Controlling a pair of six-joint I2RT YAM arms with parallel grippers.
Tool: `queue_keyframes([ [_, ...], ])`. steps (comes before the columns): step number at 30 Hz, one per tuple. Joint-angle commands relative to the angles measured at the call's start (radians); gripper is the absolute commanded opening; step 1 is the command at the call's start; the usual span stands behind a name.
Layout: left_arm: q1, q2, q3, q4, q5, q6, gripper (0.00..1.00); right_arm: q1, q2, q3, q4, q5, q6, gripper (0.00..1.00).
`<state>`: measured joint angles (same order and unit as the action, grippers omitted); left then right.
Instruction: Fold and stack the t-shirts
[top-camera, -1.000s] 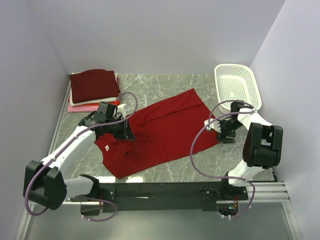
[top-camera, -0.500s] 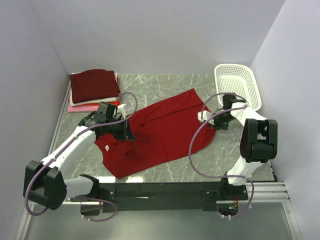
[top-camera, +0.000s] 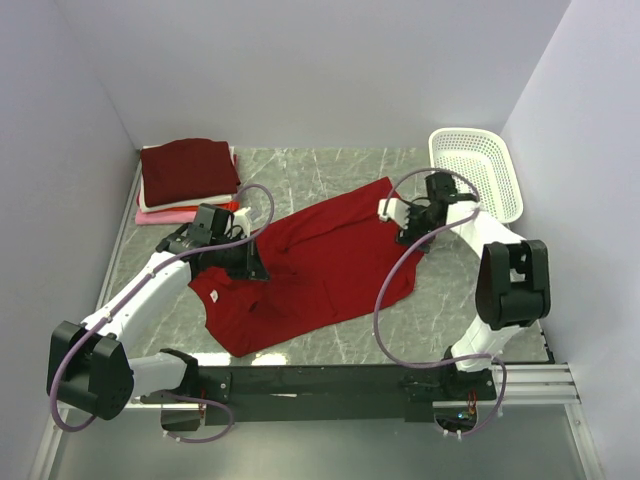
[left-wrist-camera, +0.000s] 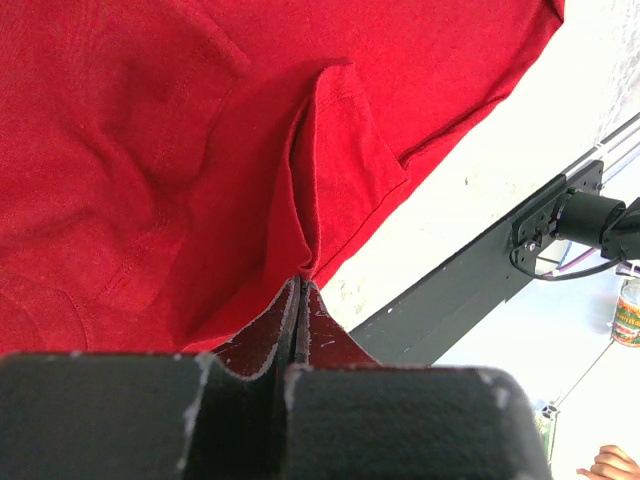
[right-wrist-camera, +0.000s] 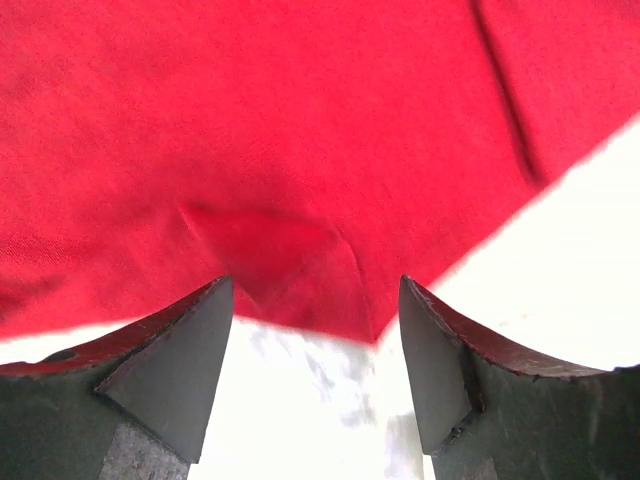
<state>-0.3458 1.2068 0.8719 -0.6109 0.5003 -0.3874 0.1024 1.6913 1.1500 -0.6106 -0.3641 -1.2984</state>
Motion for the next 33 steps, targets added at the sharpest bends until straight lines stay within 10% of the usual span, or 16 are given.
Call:
queue_keyframes([
  [1, 0.005, -0.012, 0.036, 0.007, 0.014, 0.008, 0.00, -0.058, -0.062, 0.045, -0.061, -0.041, -0.041, 0.74],
  [33, 0.005, 0.005, 0.032, 0.017, 0.015, -0.010, 0.00, 0.060, 0.353, 0.435, -0.503, -0.134, -0.394, 0.70],
])
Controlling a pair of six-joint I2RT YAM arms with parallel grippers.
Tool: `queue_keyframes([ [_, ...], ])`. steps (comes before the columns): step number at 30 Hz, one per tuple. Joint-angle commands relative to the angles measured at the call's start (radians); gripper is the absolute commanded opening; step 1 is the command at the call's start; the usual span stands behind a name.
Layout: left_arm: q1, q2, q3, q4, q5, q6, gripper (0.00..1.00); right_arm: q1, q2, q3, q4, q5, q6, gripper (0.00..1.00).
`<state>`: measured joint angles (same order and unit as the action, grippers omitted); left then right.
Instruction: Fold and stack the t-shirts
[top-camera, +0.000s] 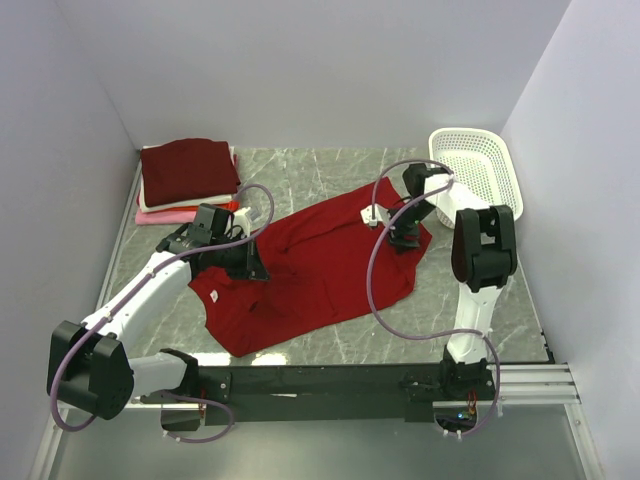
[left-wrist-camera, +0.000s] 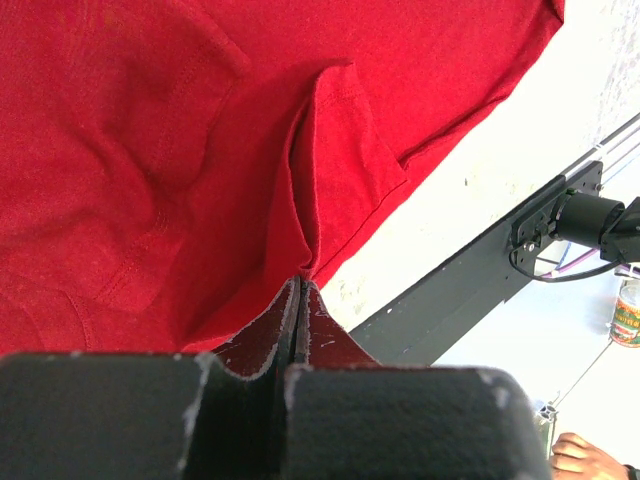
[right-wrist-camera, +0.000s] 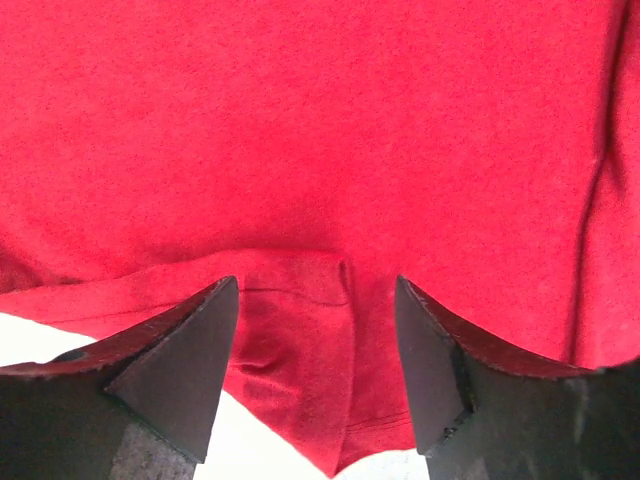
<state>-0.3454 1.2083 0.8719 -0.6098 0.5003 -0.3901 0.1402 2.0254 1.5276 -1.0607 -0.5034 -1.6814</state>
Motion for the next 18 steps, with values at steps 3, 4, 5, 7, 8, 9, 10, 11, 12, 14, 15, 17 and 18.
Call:
queue_keyframes([
  [3, 0.005, 0.004, 0.033, 0.018, 0.015, -0.012, 0.00, 0.029, 0.030, 0.071, -0.053, 0.011, -0.003, 0.67],
  [4, 0.005, 0.004, 0.032, 0.019, 0.015, -0.010, 0.01, 0.032, 0.038, 0.075, -0.056, 0.016, -0.003, 0.66],
  [5, 0.005, 0.005, 0.032, 0.019, 0.014, -0.012, 0.00, 0.033, 0.041, 0.080, -0.059, 0.022, -0.001, 0.65],
  [7, 0.005, 0.007, 0.030, 0.019, 0.014, -0.012, 0.00, 0.041, 0.053, 0.089, -0.061, 0.034, 0.003, 0.65],
  [8, 0.005, 0.007, 0.030, 0.019, 0.015, -0.012, 0.00, 0.044, 0.055, 0.089, -0.062, 0.048, 0.005, 0.63],
  [9, 0.005, 0.007, 0.030, 0.019, 0.015, -0.012, 0.00, 0.048, 0.058, 0.092, -0.064, 0.054, 0.005, 0.62],
  [10, 0.005, 0.005, 0.030, 0.016, 0.014, -0.012, 0.00, 0.050, 0.064, 0.094, -0.068, 0.060, 0.005, 0.61],
  [11, 0.005, 0.005, 0.032, 0.016, 0.014, -0.012, 0.00, 0.052, 0.067, 0.095, -0.070, 0.065, 0.008, 0.58],
  [12, 0.005, 0.004, 0.032, 0.015, 0.012, -0.012, 0.00, 0.055, 0.068, 0.097, -0.071, 0.074, 0.008, 0.56],
  [14, 0.005, 0.002, 0.032, 0.015, 0.012, -0.012, 0.00, 0.055, 0.072, 0.100, -0.079, 0.081, 0.008, 0.49],
  [15, 0.005, 0.000, 0.032, 0.012, 0.012, -0.012, 0.01, 0.053, 0.070, 0.101, -0.082, 0.089, 0.008, 0.46],
  [17, 0.005, -0.004, 0.030, 0.010, 0.014, -0.015, 0.01, 0.053, 0.065, 0.101, -0.087, 0.097, 0.009, 0.35],
  [18, 0.005, -0.007, 0.030, 0.008, 0.012, -0.015, 0.00, 0.055, 0.064, 0.101, -0.091, 0.103, 0.009, 0.31],
])
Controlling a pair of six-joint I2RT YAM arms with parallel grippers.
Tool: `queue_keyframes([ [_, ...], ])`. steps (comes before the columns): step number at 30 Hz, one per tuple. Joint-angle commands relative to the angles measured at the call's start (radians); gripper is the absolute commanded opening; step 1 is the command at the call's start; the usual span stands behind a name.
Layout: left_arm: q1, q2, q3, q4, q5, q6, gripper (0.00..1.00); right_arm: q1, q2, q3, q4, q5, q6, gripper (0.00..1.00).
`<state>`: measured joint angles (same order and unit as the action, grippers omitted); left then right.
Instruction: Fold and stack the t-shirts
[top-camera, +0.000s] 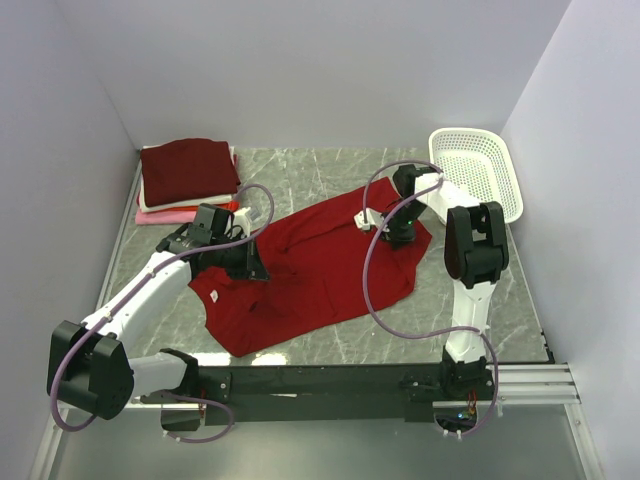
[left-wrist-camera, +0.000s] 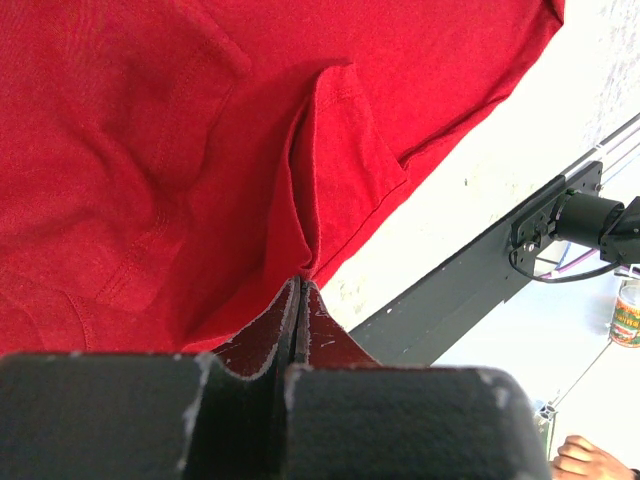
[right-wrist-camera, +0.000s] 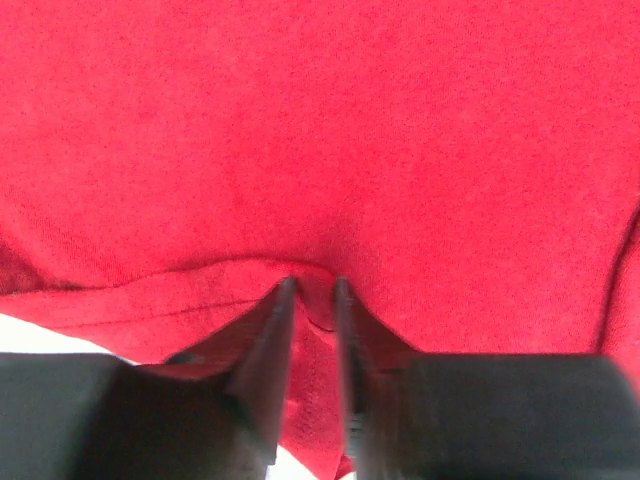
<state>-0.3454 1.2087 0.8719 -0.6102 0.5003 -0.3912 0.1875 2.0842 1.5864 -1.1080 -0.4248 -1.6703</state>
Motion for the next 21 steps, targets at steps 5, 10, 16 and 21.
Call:
queue_keyframes([
  [5, 0.005, -0.035, 0.024, -0.005, 0.012, -0.024, 0.01, 0.001, -0.039, 0.029, -0.056, 0.018, 0.011, 0.08],
  [10, 0.005, -0.101, 0.007, -0.022, 0.018, -0.051, 0.00, -0.026, -0.137, -0.063, -0.009, -0.020, 0.033, 0.00],
  [16, 0.005, -0.211, -0.016, -0.059, 0.029, -0.100, 0.01, -0.154, -0.245, -0.175, 0.127, -0.123, 0.164, 0.00],
  [21, 0.005, -0.296, -0.047, -0.089, 0.059, -0.138, 0.00, -0.279, -0.314, -0.293, 0.229, -0.216, 0.239, 0.00],
])
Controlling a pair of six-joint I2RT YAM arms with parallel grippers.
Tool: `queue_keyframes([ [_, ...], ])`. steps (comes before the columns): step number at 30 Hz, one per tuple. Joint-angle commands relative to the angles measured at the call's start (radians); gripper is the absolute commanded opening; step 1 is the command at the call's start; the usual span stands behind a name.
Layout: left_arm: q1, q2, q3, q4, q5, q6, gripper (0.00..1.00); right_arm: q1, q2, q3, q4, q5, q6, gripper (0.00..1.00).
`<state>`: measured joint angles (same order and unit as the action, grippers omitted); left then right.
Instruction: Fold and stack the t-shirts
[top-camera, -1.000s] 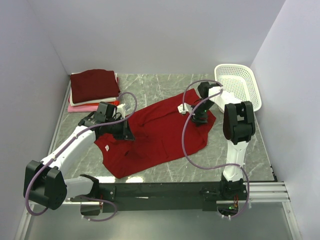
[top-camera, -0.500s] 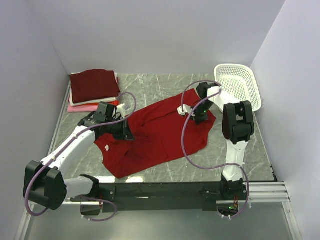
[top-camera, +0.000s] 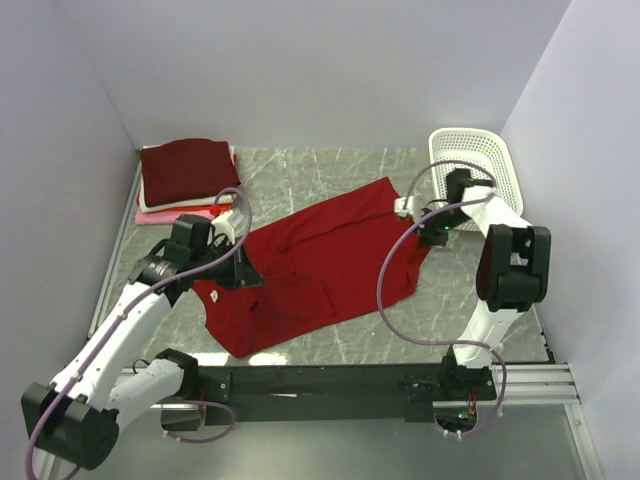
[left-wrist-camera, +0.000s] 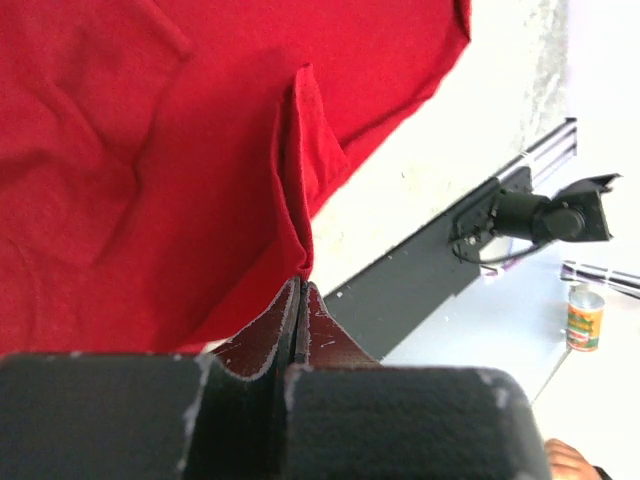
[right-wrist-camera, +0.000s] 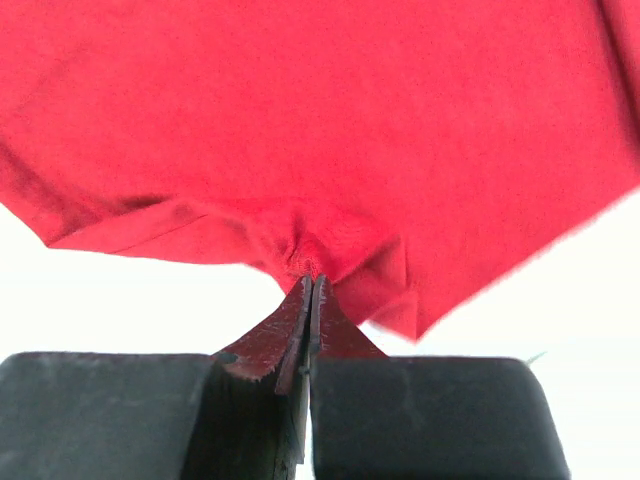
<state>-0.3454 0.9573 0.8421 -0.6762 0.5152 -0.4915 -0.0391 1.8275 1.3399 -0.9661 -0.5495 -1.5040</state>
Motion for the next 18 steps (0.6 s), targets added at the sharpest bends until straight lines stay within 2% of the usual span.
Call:
queue_keyframes([
  [1, 0.005, -0.072, -0.032, -0.037, 0.046, -0.051, 0.00, -0.065, -0.062, -0.057, 0.110, -0.099, 0.100, 0.00],
  [9, 0.005, -0.267, -0.086, -0.129, 0.036, -0.142, 0.00, -0.134, -0.082, -0.091, 0.190, -0.142, 0.203, 0.00],
  [18, 0.003, -0.387, 0.006, -0.259, -0.118, -0.211, 0.00, -0.137, -0.079, -0.082, 0.240, -0.181, 0.318, 0.00],
])
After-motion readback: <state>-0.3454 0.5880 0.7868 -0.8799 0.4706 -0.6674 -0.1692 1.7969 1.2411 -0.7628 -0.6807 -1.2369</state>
